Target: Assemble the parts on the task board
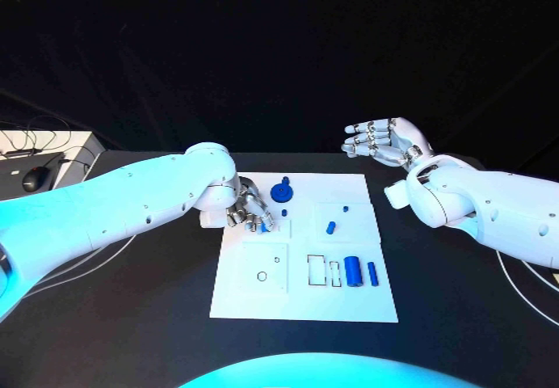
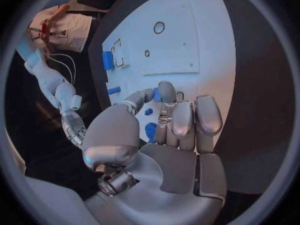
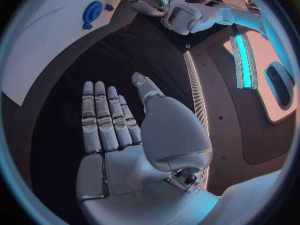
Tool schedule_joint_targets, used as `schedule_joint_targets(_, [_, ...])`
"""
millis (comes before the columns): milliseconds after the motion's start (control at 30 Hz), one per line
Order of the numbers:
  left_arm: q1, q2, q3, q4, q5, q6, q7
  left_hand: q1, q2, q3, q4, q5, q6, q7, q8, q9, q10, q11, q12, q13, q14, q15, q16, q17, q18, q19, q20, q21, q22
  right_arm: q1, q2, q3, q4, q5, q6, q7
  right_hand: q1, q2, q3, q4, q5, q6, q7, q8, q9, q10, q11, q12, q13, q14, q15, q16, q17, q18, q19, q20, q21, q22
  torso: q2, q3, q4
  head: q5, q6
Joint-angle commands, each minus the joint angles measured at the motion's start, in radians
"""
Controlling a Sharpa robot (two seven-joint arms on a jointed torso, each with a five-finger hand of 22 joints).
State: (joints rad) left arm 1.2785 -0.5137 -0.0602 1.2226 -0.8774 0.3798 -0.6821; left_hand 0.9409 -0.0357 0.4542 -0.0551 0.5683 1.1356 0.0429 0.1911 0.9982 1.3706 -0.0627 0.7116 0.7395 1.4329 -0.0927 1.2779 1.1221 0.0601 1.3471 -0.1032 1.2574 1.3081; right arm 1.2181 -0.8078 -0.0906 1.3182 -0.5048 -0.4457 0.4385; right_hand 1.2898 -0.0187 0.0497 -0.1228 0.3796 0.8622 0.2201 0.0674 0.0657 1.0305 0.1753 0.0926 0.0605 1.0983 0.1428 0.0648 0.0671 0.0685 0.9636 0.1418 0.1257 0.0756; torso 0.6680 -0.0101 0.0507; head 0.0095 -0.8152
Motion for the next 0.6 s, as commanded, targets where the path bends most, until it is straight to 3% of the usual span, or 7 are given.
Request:
schedule_joint_targets(33, [0.006,0.009,0.000,-0.011,-0.010,0.070,0.018,0.023,0.015,0.147,-0.143,0.006,0.059,-0.053,-0.005,-0.002,-0.004,-0.006,0.005,-0.002,0.003,0.000,0.005,0.001,-0.013,0.003,0.002,-0.003,0.007,0.000,0.002,0.000,-0.001,-0.008,0.015,0.001,0.004,-0.004,-0.003,-0.006,0.005,-0.007,0.009,-0.005,-0.001,-0.007,-0.002,0.002,-0.001,-0.007,0.003,-0.003,-0.001,-0.011,-0.006,0.000,0.004,-0.001,0.002,0.0001,-0.0005,0.001,-0.001])
schedule_joint_targets(600, [0.017,0.033,0.001,-0.037,-0.039,0.081,0.030,0.028,0.012,0.149,-0.140,0.007,0.062,-0.054,-0.006,-0.002,-0.003,-0.007,0.007,-0.003,0.004,0.001,0.008,0.005,-0.014,0.004,0.003,-0.002,0.010,-0.001,0.005,0.000,-0.003,-0.009,0.018,0.000,0.006,-0.003,-0.004,-0.006,0.005,-0.011,0.009,-0.005,-0.001,-0.010,-0.001,0.003,-0.001,-0.011,0.004,-0.003,-0.001,-0.011,-0.010,0.002,0.004,-0.002,-0.001,0.0004,0.0002,-0.004,-0.003])
